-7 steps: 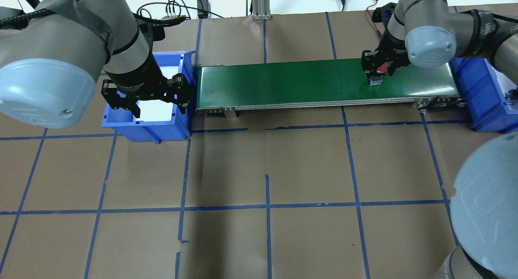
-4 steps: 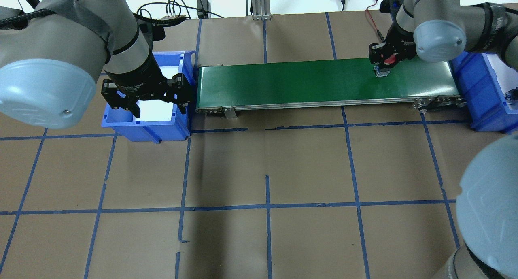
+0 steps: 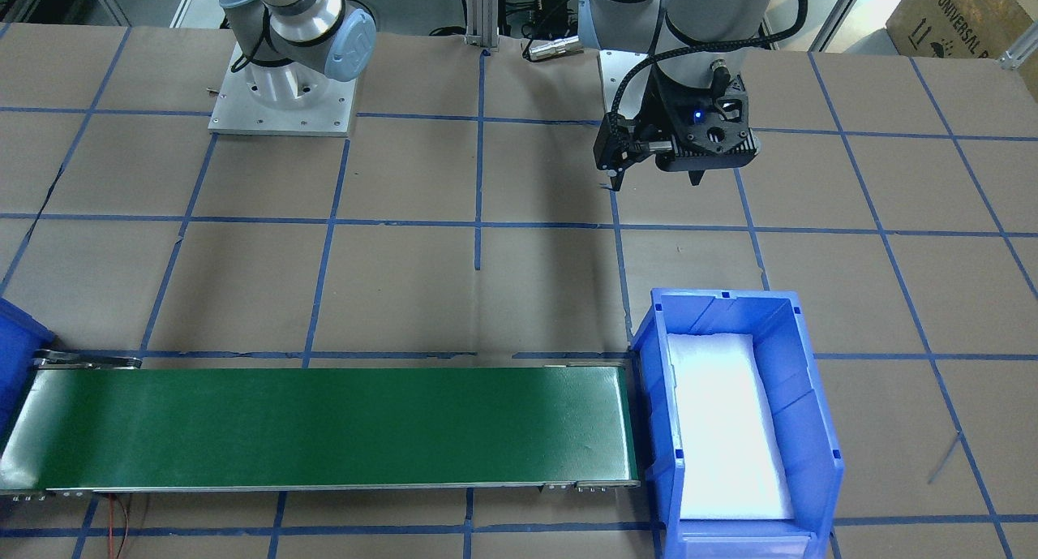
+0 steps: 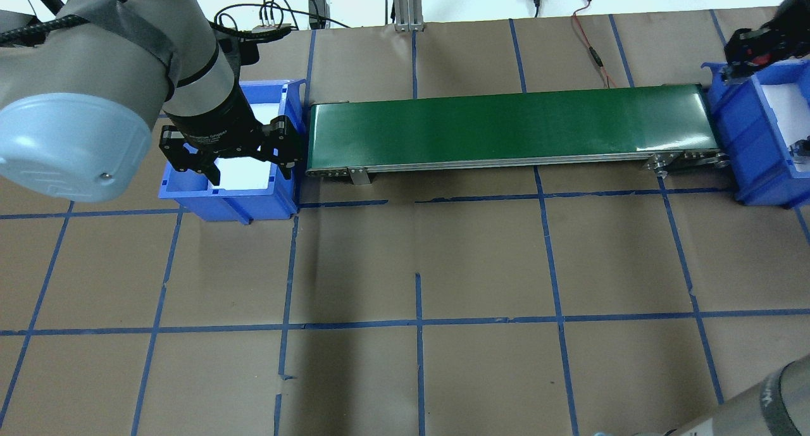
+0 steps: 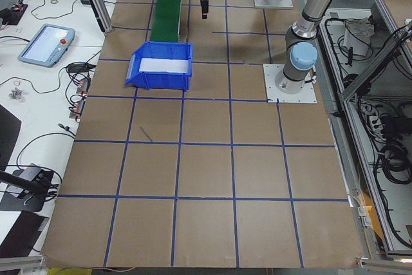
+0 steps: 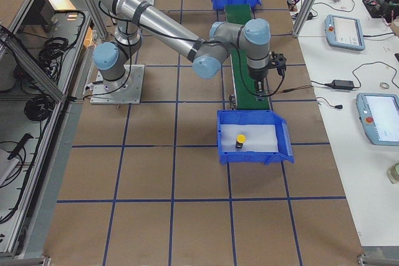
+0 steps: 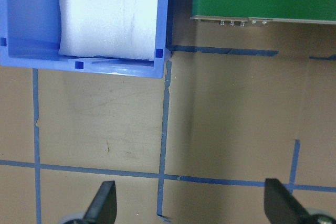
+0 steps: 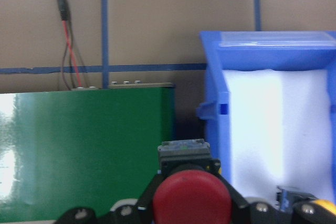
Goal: Transport two buttons from left to right
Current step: 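Carry the red button into the blue bin with the right gripper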
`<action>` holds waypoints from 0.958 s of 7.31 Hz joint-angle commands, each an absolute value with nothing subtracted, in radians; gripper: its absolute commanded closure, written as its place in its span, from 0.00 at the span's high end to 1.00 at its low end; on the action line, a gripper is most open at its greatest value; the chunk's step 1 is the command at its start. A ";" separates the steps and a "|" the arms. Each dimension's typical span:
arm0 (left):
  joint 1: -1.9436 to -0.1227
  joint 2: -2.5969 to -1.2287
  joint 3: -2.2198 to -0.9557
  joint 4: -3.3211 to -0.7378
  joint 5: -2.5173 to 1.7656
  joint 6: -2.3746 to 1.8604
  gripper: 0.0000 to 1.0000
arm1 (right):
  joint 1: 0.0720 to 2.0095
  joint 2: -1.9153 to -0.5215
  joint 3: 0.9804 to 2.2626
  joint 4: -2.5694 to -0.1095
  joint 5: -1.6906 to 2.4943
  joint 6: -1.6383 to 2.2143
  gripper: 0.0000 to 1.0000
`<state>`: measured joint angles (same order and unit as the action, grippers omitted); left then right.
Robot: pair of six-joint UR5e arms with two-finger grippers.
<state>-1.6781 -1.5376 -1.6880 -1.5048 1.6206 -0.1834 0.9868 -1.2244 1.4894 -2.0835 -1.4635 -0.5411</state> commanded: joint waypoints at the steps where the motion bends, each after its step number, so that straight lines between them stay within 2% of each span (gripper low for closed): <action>1: -1.678 -1.537 -1.687 -1.505 1.621 -0.183 1.00 | 0.841 -1.210 1.480 -2.086 -1.427 -0.673 0.36; 3: -1.678 -1.537 -1.690 -1.505 1.621 -0.183 1.00 | 0.838 -1.081 1.425 -2.129 -1.375 -0.654 0.36; 4: -1.678 -1.537 -1.690 -1.505 1.620 -0.184 1.00 | 0.839 -0.998 1.334 -2.132 -1.376 -0.657 0.37; 5: -1.678 -1.537 -1.690 -1.505 1.620 -0.184 1.00 | 0.838 -0.965 1.318 -2.129 -1.379 -0.655 0.38; 7: -1.678 -1.537 -1.692 -1.505 1.620 -0.184 1.00 | 0.838 -0.962 1.382 -2.120 -1.420 -0.632 0.40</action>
<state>-1.6781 -1.5371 -1.6909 -1.5049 1.6200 -0.1840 0.8387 -0.9737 1.3572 -2.1235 -1.3948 -0.6404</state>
